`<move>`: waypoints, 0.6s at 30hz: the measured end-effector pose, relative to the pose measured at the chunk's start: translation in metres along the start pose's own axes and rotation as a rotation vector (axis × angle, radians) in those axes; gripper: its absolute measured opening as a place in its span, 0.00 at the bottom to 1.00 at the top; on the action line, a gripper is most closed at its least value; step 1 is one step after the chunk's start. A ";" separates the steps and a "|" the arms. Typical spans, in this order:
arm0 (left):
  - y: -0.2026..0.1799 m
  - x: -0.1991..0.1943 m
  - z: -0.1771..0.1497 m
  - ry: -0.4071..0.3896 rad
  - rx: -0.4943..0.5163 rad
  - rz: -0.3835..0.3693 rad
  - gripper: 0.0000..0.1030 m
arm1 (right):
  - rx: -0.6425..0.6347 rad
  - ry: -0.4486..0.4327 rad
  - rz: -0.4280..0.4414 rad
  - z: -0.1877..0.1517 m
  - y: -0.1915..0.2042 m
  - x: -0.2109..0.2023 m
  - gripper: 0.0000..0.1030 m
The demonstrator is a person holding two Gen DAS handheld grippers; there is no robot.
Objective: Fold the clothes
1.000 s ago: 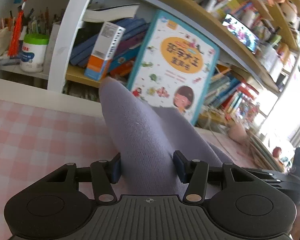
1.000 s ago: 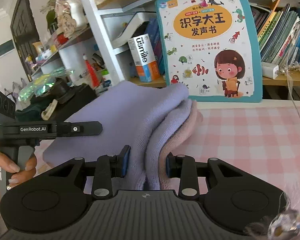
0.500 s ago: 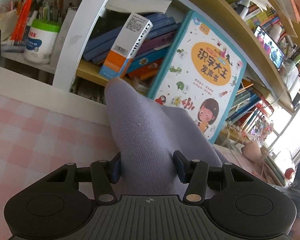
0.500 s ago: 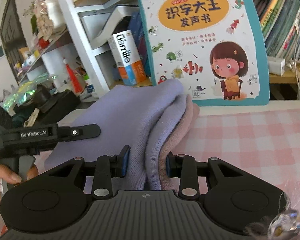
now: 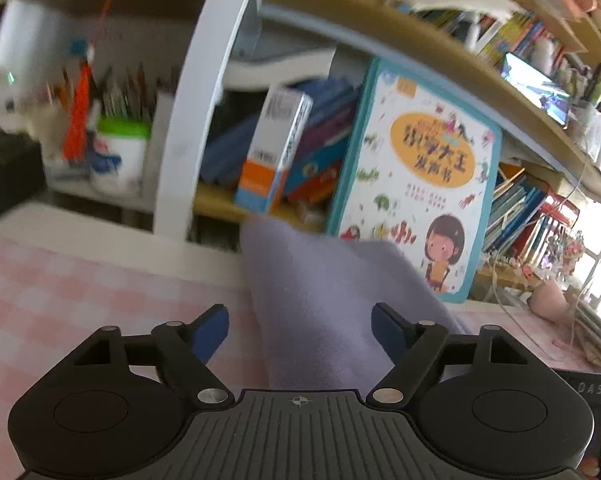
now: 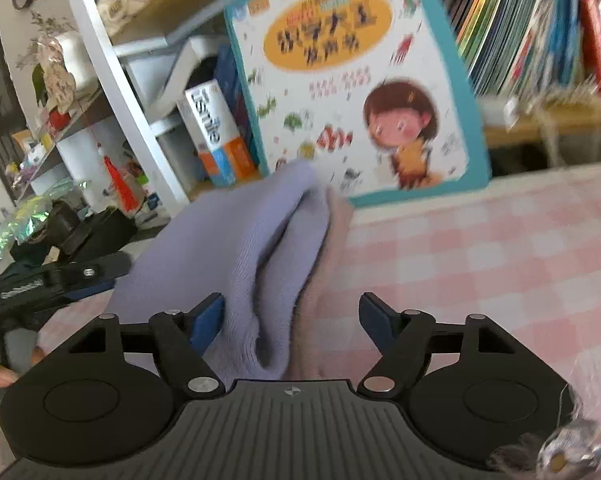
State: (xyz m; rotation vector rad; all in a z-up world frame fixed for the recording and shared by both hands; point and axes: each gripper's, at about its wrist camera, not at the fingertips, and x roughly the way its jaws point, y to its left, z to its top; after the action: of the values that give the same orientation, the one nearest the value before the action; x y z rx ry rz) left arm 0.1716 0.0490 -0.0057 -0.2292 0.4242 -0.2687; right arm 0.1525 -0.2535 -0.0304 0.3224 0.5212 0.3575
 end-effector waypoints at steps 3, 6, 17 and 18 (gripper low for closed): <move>-0.011 -0.016 -0.005 -0.008 -0.005 -0.005 0.84 | -0.020 -0.045 -0.040 -0.006 0.002 -0.024 0.74; -0.026 -0.030 -0.012 -0.005 0.017 0.000 0.85 | -0.052 -0.071 -0.087 -0.016 0.006 -0.042 0.76; -0.058 -0.057 -0.050 -0.040 0.121 0.029 0.86 | -0.236 -0.098 -0.197 -0.045 0.032 -0.073 0.83; -0.060 -0.058 -0.052 -0.045 0.132 0.030 0.86 | -0.244 -0.096 -0.209 -0.046 0.034 -0.073 0.84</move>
State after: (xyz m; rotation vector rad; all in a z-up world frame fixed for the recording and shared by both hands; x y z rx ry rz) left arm 0.0861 0.0017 -0.0135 -0.0990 0.3634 -0.2606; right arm 0.0606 -0.2436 -0.0243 0.0474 0.4073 0.1987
